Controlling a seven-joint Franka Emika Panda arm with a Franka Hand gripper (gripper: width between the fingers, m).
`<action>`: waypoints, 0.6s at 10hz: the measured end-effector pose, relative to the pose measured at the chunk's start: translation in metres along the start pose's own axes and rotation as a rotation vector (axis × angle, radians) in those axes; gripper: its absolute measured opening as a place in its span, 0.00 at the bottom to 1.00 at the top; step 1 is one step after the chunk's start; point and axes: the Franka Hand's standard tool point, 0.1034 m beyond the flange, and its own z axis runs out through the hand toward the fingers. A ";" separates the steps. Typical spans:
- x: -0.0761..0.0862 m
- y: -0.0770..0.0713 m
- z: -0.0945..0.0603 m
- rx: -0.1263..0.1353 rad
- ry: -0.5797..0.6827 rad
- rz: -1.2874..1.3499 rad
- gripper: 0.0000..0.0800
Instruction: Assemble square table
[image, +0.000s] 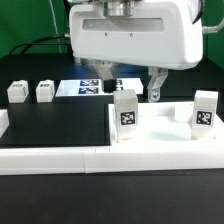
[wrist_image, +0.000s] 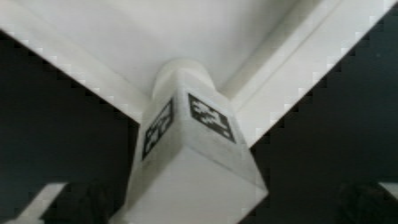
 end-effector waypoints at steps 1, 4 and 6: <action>0.001 0.002 0.001 0.001 0.007 -0.121 0.81; -0.008 0.015 0.014 0.001 0.061 -0.625 0.81; -0.009 0.017 0.016 -0.010 0.068 -0.805 0.81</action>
Offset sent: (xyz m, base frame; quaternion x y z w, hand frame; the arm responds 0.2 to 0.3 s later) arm -0.0138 0.0281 -0.0156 0.0453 0.0240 -0.3492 0.9357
